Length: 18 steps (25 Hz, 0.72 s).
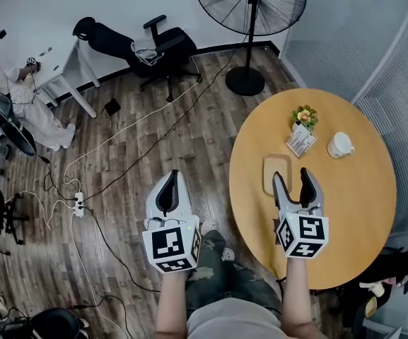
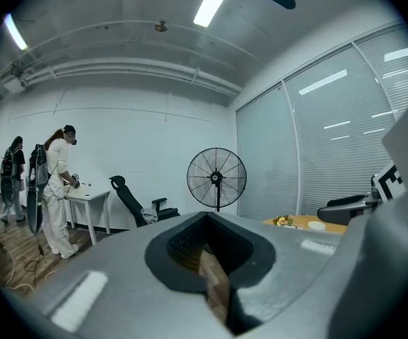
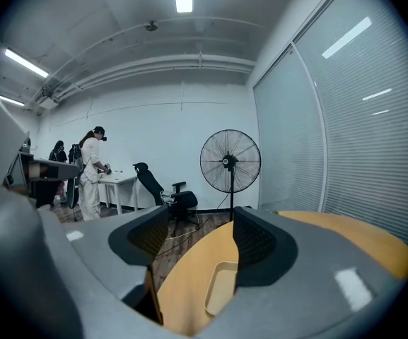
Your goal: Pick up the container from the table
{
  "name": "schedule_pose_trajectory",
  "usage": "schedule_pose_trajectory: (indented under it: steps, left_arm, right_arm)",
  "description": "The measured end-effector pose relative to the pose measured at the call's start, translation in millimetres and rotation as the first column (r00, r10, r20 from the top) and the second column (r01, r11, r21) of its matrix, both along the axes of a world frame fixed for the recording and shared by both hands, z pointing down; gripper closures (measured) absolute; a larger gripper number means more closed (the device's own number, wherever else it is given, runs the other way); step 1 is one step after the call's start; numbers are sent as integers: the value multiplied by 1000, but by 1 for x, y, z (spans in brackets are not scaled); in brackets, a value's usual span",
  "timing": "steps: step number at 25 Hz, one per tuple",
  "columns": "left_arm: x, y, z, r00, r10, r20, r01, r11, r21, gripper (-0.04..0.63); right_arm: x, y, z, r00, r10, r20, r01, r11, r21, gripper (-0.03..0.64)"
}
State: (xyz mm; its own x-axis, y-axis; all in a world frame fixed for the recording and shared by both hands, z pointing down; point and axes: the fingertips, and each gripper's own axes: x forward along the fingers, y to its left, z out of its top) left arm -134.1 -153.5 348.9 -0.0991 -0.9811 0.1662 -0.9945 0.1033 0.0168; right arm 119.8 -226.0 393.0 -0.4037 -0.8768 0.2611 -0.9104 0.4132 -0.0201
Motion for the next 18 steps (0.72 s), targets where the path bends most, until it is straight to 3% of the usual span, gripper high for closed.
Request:
schedule_pose_trajectory:
  steps: [11, 18]
  left_arm:
    - [-7, -68, 30, 997, 74, -14, -74, 995, -60, 595]
    - [-2, -113, 60, 985, 170, -28, -172, 977, -129, 595]
  right_arm:
    - [-14, -49, 32, 999, 32, -36, -34, 997, -69, 321]
    - [-20, -66, 71, 995, 70, -72, -81, 984, -160, 334]
